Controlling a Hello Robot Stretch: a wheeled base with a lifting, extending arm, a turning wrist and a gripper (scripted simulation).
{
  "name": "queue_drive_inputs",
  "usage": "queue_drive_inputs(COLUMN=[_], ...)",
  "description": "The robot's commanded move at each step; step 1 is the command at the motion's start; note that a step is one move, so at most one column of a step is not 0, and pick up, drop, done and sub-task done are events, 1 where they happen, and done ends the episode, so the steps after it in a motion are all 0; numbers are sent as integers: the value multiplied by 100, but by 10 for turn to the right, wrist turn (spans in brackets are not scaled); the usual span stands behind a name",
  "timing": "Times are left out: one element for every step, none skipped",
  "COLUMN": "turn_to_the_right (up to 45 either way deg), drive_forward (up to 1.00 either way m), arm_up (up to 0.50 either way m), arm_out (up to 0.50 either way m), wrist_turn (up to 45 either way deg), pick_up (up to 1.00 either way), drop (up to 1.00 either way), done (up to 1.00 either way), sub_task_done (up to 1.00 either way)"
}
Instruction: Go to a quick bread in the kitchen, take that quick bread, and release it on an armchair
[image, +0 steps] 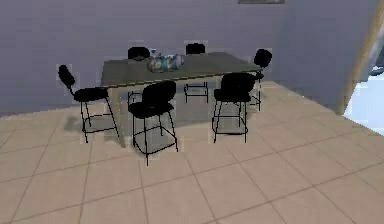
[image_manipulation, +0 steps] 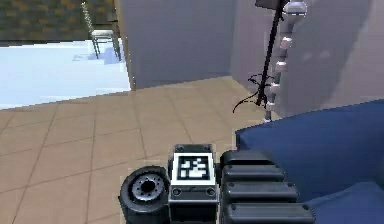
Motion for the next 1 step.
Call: queue_drive_inputs(turn_to_the_right=[450], drive_forward=[0], arm_up=[0], arm_out=[0], wrist_turn=[0], pick_up=[0], drop=[0], done=[0], sub_task_done=[0])
